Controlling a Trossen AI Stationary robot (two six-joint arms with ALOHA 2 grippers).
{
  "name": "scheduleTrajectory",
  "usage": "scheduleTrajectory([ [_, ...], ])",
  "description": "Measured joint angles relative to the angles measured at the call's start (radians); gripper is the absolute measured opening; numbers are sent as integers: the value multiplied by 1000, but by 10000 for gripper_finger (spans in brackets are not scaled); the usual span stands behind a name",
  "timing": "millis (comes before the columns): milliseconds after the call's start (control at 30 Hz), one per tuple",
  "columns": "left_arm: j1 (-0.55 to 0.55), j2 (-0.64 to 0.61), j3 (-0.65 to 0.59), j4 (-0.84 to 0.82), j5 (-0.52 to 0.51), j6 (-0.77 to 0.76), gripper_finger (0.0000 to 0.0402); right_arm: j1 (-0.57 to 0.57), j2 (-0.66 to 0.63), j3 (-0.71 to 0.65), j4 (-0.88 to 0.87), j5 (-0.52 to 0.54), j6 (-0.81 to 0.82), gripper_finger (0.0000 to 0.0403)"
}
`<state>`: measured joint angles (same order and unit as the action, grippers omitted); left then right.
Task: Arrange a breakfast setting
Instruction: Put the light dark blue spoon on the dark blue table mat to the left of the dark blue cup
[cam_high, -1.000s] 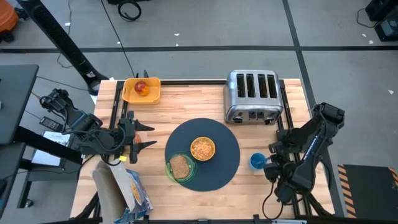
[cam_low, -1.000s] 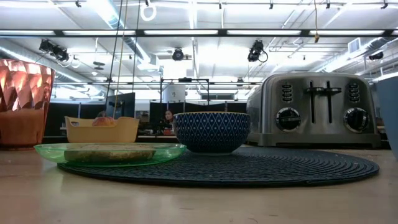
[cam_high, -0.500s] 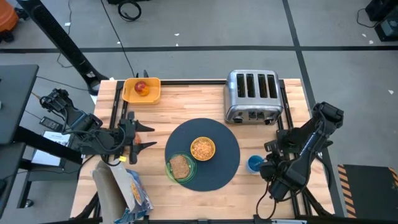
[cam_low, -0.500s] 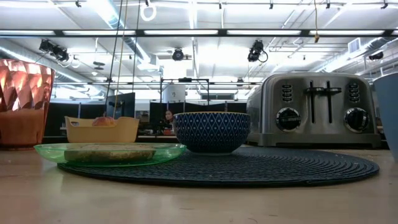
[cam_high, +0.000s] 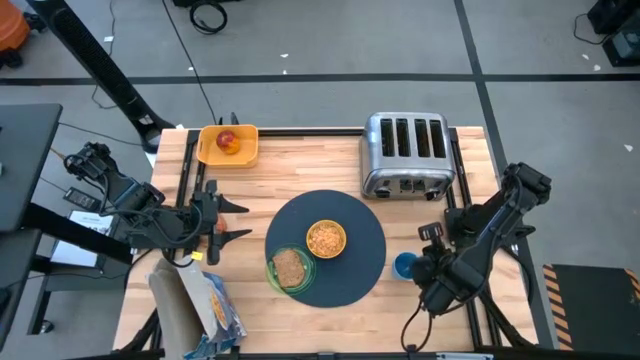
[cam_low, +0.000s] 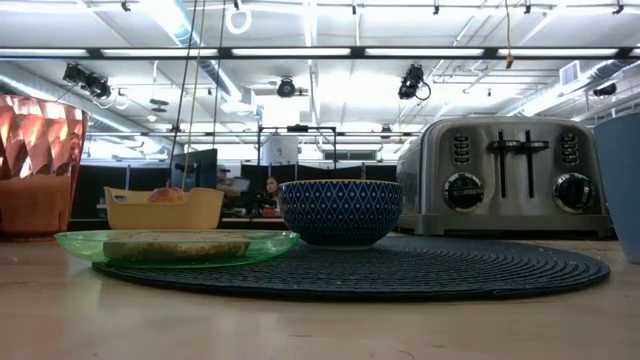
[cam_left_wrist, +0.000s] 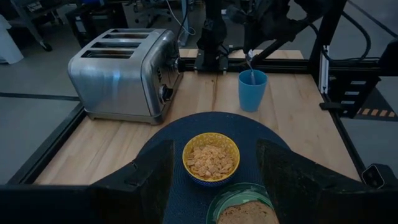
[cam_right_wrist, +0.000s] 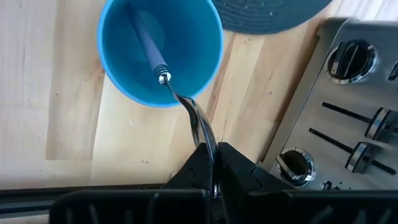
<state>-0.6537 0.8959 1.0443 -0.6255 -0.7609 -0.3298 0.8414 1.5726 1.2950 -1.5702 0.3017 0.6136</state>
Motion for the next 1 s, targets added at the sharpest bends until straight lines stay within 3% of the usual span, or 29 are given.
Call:
scheduleTrajectory([
  [467, 0, 0, 0, 1, 0, -27, 231, -79, -132, 0, -1, -62, -44, 16],
  [1000, 0, 0, 0, 1, -1, -53, 231, -199, -406, 0, -1, -199, -122, 16],
])
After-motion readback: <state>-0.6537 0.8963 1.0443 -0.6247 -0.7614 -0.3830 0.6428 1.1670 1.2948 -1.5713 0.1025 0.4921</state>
